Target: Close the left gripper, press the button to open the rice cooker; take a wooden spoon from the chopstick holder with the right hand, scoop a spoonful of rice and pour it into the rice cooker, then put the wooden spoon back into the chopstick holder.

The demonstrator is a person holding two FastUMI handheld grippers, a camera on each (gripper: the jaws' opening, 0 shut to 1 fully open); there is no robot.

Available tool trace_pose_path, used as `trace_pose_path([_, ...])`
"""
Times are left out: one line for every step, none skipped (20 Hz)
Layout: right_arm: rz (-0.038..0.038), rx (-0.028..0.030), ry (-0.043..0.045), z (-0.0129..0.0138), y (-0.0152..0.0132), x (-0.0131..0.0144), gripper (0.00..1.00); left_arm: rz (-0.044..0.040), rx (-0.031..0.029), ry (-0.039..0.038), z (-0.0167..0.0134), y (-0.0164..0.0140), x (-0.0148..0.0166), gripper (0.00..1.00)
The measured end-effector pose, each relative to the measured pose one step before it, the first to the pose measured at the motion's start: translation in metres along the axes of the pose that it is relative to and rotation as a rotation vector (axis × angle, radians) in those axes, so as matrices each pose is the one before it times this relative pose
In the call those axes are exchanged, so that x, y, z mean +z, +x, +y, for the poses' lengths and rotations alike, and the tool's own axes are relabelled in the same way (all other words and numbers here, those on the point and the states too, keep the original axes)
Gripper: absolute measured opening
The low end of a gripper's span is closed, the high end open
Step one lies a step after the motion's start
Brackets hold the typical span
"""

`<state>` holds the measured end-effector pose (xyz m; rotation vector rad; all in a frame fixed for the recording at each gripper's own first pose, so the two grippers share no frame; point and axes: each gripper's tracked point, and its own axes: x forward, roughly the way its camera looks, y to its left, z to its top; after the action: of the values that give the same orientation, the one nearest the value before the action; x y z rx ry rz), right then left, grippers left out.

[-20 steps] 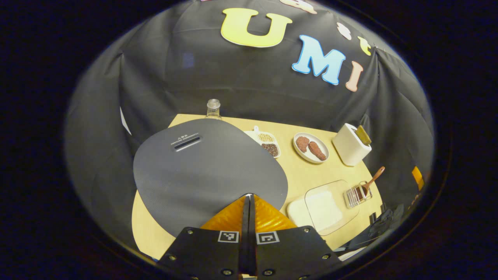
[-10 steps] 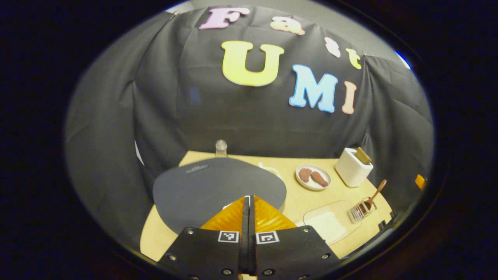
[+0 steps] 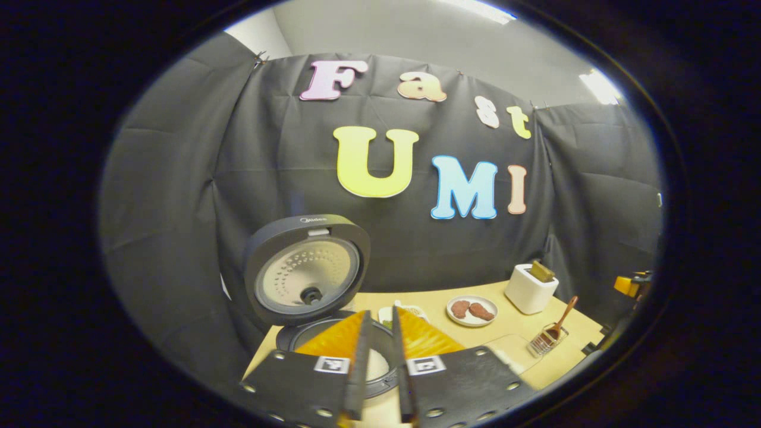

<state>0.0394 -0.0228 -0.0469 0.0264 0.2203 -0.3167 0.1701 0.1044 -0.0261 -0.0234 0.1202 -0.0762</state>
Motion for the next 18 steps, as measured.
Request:
trace_pose_path([0.01663, 0.00593, 0.00466, 0.00094, 0.00391, -0.00014, 0.99, 0.00357, -0.00429, 0.00763, -0.00326, -0.00144, -0.00809, 0.48])
trace_pose_path([0.01972, 0.00968, 0.00203, 0.00244, 0.00474, -0.00110, 0.99, 0.00348, 0.00937, 0.01023, 0.00073, -0.00703, -0.00328, 0.72])
trace_pose_path([0.02018, 0.01197, 0.00105, 0.00185, 0.00393, -0.00097, 0.96, 0.00507, 0.01444, -0.00167, 0.00208, 0.00677, -0.00288, 0.96])
trace_pose_path([0.01608, 0.01252, 0.00136, 0.00108, 0.00332, -0.00079, 0.95, 0.01055, 0.00741, -0.01007, -0.00060, 0.00287, -0.00410, 0.97])
trace_pose_path([0.01661, 0.01467, 0.00236, 0.00133, 0.00438, 0.00011, 0.99, 0.01255, 0.00286, -0.01564, -0.00399, 0.00110, -0.00492, 0.99])
trace_pose_path([0.01766, 0.01258, 0.00366, -0.00040, 0.00718, -0.00372, 0.99, 0.00764, 0.00155, -0.01506, -0.00293, 0.00373, -0.00284, 0.97])
trace_pose_path([0.01884, 0.00990, 0.00330, -0.00026, 0.00803, -0.00225, 0.99, 0.00743, 0.00620, -0.00820, -0.00073, 0.00342, -0.00193, 0.99])
trace_pose_path([0.02259, 0.00777, 0.00658, -0.00061, 0.00911, -0.00362, 0.99, 0.00926, 0.01137, -0.00018, -0.00078, 0.00336, -0.00129, 0.97])
trace_pose_path([0.03729, 0.01547, 0.00732, 0.00067, 0.01089, -0.00639, 0.99, 0.01225, 0.01622, 0.00538, -0.00016, 0.00111, -0.00106, 0.97])
trace_pose_path([0.03148, 0.01567, 0.00860, 0.00088, 0.00990, -0.00566, 0.99, 0.00527, 0.01227, 0.00865, -0.00120, 0.00179, -0.00036, 0.98])
trace_pose_path([0.02964, 0.01222, 0.00620, 0.00054, 0.01089, -0.00312, 0.96, 0.00507, 0.00345, 0.01445, -0.00217, 0.00030, 0.00092, 0.99])
trace_pose_path([0.01444, 0.00109, 0.00837, -0.00276, 0.00979, -0.00148, 0.99, 0.00704, 0.00511, 0.02178, -0.00162, 0.00121, -0.00003, 0.99])
trace_pose_path([0.00766, 0.00017, 0.01624, -0.00243, 0.01004, 0.00201, 0.95, 0.00556, 0.01349, 0.02252, 0.00136, 0.00158, 0.00092, 0.99])
trace_pose_path([0.01239, 0.01070, 0.01893, 0.00013, 0.01065, 0.00121, 0.99, 0.00265, 0.01683, 0.01587, 0.00158, 0.00144, 0.00362, 0.99])
trace_pose_path([0.02144, 0.01150, 0.01855, -0.00108, 0.01100, -0.00533, 0.98, 0.00208, 0.01056, 0.00644, 0.00095, -0.00050, 0.00394, 0.99])
trace_pose_path([0.02217, 0.01093, 0.01922, -0.00132, 0.01332, -0.00465, 0.98, 0.00036, 0.00562, -0.00211, -0.00135, -0.00032, 0.00365, 0.97])
trace_pose_path([0.03202, 0.00716, 0.02003, -0.00199, 0.01264, -0.00766, 0.98, 0.00554, 0.00427, -0.00466, -0.00145, 0.00039, 0.00074, 0.99])
trace_pose_path([0.03659, 0.00874, 0.02153, -0.00211, 0.01234, -0.00796, 0.98, 0.00986, 0.00696, -0.00263, -0.00121, -0.00011, -0.00044, 0.98])
